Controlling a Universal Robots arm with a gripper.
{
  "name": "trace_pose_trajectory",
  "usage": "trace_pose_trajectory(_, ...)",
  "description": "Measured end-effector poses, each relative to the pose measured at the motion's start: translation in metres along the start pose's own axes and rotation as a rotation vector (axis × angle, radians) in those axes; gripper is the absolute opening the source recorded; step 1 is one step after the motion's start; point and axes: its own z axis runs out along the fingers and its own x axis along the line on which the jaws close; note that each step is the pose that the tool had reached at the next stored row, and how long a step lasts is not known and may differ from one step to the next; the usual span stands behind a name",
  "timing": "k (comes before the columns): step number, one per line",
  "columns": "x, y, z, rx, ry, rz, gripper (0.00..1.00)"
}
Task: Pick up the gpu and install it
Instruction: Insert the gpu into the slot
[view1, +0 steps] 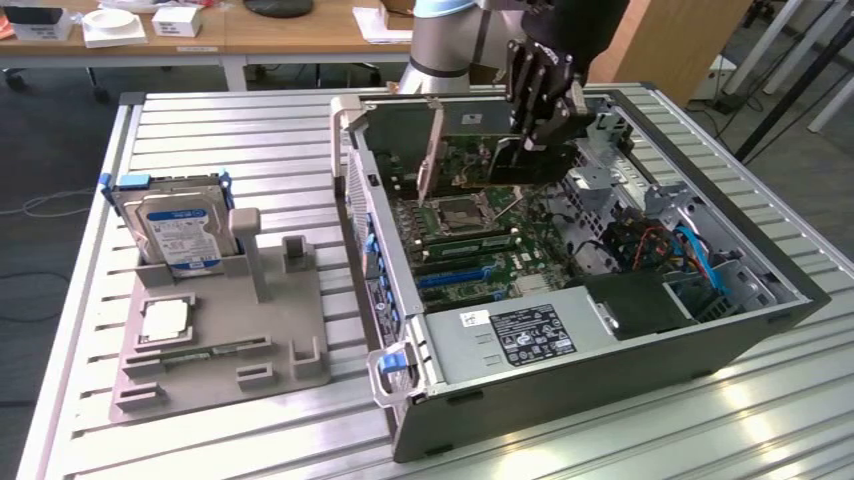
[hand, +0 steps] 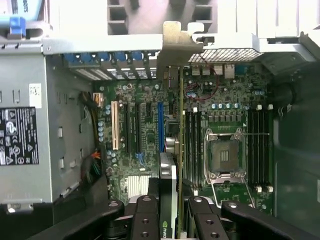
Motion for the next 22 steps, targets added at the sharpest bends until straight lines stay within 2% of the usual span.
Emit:
trace_pose_trajectory(7, 0.0, 0.0, 0.0003, 0.0245, -0.0028, -0.087, 0.27)
trace_pose_trajectory(22, 0.0009, 0.0016, 0.0017, 0.0256, -0.0026, -0.091, 0.27)
